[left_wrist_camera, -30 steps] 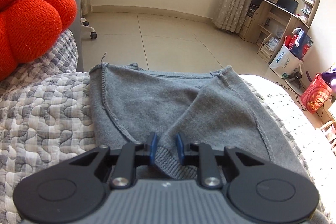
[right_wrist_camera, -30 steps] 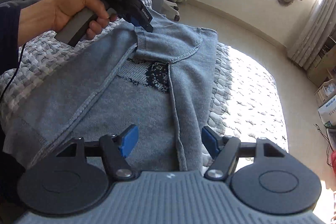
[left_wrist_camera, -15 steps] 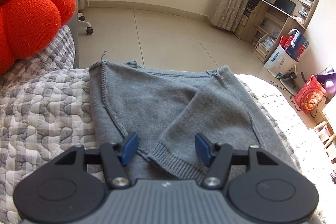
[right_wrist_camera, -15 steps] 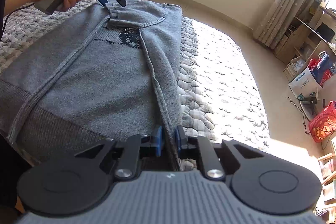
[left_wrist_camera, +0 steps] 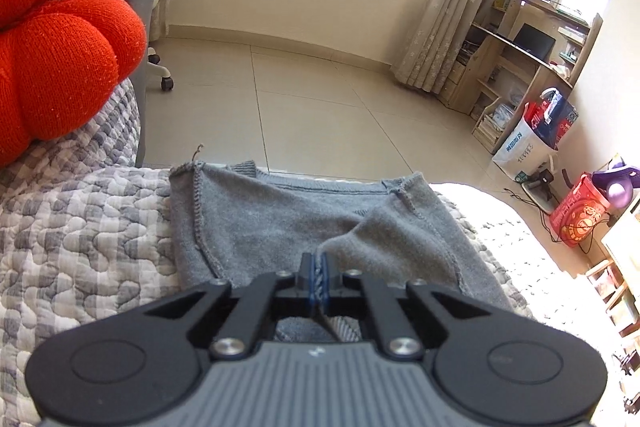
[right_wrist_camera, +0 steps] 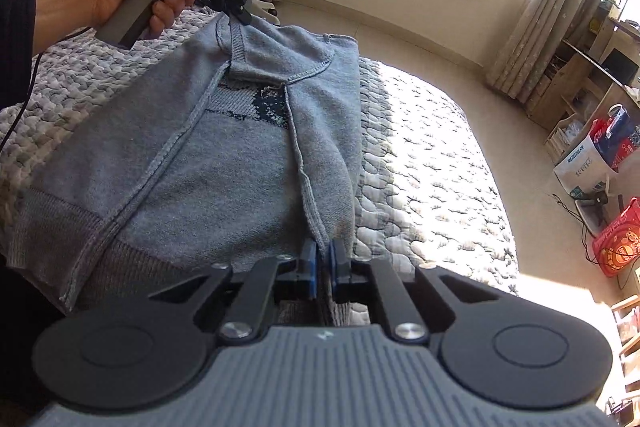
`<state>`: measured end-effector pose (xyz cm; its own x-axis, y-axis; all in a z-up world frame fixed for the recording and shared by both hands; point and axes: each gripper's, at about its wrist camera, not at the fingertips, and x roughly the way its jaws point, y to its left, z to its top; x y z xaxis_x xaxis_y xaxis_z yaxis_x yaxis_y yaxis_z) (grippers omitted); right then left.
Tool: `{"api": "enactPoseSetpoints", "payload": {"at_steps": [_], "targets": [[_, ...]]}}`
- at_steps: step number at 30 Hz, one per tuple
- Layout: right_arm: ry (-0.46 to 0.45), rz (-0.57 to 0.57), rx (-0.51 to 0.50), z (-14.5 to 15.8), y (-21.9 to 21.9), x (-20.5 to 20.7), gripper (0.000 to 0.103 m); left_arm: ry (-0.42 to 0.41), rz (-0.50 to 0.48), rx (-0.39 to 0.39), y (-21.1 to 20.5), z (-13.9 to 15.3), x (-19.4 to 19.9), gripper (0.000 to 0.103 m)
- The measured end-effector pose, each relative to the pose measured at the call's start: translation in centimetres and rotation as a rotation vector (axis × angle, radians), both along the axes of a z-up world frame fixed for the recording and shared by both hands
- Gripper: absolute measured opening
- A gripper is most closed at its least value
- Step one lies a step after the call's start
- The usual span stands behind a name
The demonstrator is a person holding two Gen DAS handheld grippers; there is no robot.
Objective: Fold clothes
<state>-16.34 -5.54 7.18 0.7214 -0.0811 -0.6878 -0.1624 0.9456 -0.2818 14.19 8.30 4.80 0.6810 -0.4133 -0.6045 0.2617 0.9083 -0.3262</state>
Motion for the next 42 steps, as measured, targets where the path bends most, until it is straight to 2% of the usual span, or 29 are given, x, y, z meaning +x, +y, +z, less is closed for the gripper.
{"api": "enactPoseSetpoints", "payload": {"at_steps": [3,10,15,19,23,24,28,29,32,36,37,38,40,42], "targets": [[0.02,-0.016,-0.054,-1.1,0.0,-0.5,0.012,0.012,0.027,-0.089,0.7,1.0,0.7,0.003],[0.04,-0.047,-0.083,-1.8,-0.4,-2.0,0.01,0.008,0.071,-0.176,0.7,1.9,2.4,0.003],[0.019,-0.038,0.011,0.4,0.7,-2.5,0.005,0.039,0.104,-0.205,1.2,1.7,3.3,0.003],[0.024,0.01,0.081,1.4,4.0,-2.1,0.005,0.045,0.157,-0.193,2.3,1.5,3.5,0.003],[0.113,-0.007,0.177,-0.4,5.7,-0.8,0.006,0.046,0.188,-0.17,2.5,1.0,3.8,0.003],[0.12,-0.024,0.213,-0.7,5.8,-0.6,0.011,0.044,0.19,-0.164,2.3,0.9,3.8,0.003],[0.095,-0.057,0.338,0.0,5.9,-0.6,0.01,0.046,0.203,-0.165,1.6,0.7,4.0,0.003],[0.083,-0.06,0.361,0.3,5.9,-0.6,0.005,0.044,0.209,-0.175,1.7,0.7,3.9,0.003],[0.074,-0.049,0.426,0.6,5.7,-0.8,0.004,0.029,0.222,-0.207,2.0,1.1,3.8,0.003],[0.074,0.008,0.439,0.1,5.4,-1.3,0.005,0.026,0.239,-0.177,2.2,0.7,3.8,0.003],[0.064,0.004,0.446,0.2,4.9,-1.4,0.007,0.033,0.244,-0.17,2.3,0.3,3.9,0.003],[0.053,-0.011,0.449,0.4,4.3,-1.5,0.015,0.039,0.25,-0.163,2.4,-0.1,4.0,0.003],[0.05,-0.033,0.435,0.6,3.0,-1.3,0.015,0.041,0.259,-0.157,2.4,-0.6,4.0,0.003],[0.086,-0.014,0.397,0.2,2.6,-1.3,0.016,0.041,0.257,-0.147,2.0,-0.9,4.0,0.003]]}}
